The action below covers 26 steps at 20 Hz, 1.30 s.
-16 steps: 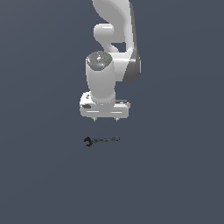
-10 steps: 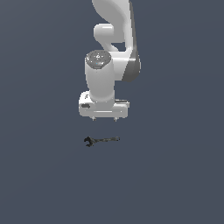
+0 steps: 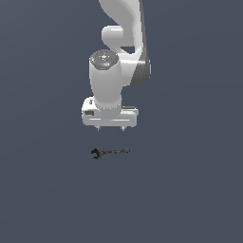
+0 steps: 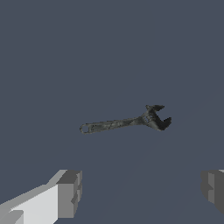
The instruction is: Pick up the object and move it to a goal position.
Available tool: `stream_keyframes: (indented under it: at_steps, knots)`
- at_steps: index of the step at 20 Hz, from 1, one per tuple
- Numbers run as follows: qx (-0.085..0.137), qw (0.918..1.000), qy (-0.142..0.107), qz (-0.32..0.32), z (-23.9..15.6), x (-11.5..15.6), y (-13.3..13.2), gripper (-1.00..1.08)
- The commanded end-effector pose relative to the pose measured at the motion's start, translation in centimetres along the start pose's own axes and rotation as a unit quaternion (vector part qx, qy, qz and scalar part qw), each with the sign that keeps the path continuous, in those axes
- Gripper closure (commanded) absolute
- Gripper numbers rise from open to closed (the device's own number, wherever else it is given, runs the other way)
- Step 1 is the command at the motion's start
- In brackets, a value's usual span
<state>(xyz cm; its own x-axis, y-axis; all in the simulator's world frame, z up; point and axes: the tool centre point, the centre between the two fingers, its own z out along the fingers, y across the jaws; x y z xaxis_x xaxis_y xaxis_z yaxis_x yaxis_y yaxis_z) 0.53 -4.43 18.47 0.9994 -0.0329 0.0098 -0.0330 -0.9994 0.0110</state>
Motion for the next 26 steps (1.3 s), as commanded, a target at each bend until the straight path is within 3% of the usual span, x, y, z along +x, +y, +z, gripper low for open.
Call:
stream_keyframes:
  at_steps: [1, 16, 21, 26]
  knots:
    - [0.0, 1.0, 0.0, -0.001, 0.0, 0.0, 0.0, -0.92]
    - [0.004, 0.9967, -0.002, 0.081, 1.4, 0.4, 0.0, -0.92]
    - [0.007, 0.9901, -0.004, 0.14, 2.4, 0.8, 0.0, -0.92]
    - [0.009, 0.9773, -0.006, 0.212, 3.6, 1.1, 0.1, -0.92]
